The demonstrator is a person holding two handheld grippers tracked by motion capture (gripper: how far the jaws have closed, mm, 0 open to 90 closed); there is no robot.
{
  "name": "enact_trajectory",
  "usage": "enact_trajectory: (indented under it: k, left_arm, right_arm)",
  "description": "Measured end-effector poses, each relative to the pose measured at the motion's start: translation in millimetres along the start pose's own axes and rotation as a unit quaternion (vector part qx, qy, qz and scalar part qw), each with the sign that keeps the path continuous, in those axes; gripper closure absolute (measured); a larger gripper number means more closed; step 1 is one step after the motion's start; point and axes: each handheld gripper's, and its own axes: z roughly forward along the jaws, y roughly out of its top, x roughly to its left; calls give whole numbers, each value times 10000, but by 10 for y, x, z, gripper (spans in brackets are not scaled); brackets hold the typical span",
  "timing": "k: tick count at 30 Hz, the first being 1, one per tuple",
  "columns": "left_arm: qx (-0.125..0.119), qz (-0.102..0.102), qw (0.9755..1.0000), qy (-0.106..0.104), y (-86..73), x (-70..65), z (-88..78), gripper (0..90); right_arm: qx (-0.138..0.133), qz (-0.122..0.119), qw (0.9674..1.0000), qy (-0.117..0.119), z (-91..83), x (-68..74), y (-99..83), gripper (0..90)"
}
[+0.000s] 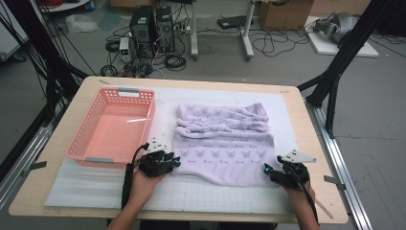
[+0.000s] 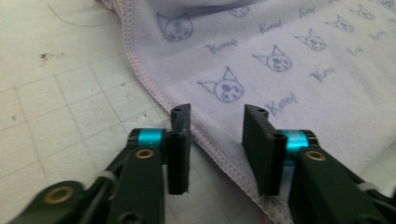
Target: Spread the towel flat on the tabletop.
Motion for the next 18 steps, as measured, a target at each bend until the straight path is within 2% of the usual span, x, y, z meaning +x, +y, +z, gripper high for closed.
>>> enact_trajectory:
  k: [2, 3, 4, 5, 6, 8, 9, 10, 12, 14, 15, 17, 18]
  left_arm:
    - [-7, 77, 9999, 80, 4, -16, -3, 857]
    - [-102, 28, 9999, 72, 13, -7, -11, 861]
    - [-248, -59, 9996, 103, 28, 17, -26, 863]
    - [-339, -142, 9992, 130, 50, 50, -35, 863]
    - [-367, -236, 9989, 152, 74, 79, -27, 864]
    - [-394, -296, 9983, 301, 109, 124, 12, 864]
    - [-382, -291, 9981, 383, 125, 129, 51, 864]
    - [-304, -199, 9982, 481, 141, 132, 99, 864]
    - [-68, -129, 9975, 690, 178, 125, 182, 863]
    - [-83, -88, 9965, 825, 186, 108, 186, 846]
    - [-89, -143, 9963, 848, 182, 105, 182, 777]
    - [-62, -103, 9968, 788, 155, 102, 127, 631]
    - [-70, -101, 9974, 706, 128, 89, 88, 575]
  right_arm:
    - [-9, 40, 9993, 365, 4, -43, 4, 670]
    - [-38, -12, 9991, 416, -1, -43, 11, 847]
    - [-83, -135, 9996, 255, 0, -32, 17, 850]
    - [-86, -147, 9996, 231, 14, -46, 29, 853]
    - [-142, -88, 9998, 136, 32, -66, 42, 853]
    - [-180, -36, 9997, -133, 69, -105, 74, 855]
    - [-185, -35, 9995, -264, 90, -115, 87, 855]
    - [-166, -88, 9991, -378, 111, -119, 100, 856]
    - [-68, -298, 9977, -606, 146, -82, 120, 856]
    - [-8, -447, 9961, -765, 174, -41, 135, 843]
    - [-23, -416, 9961, -777, 178, -41, 137, 812]
    - [-130, -244, 9968, -747, 147, -65, 123, 664]
    - [-190, -134, 9974, -688, 109, -83, 111, 648]
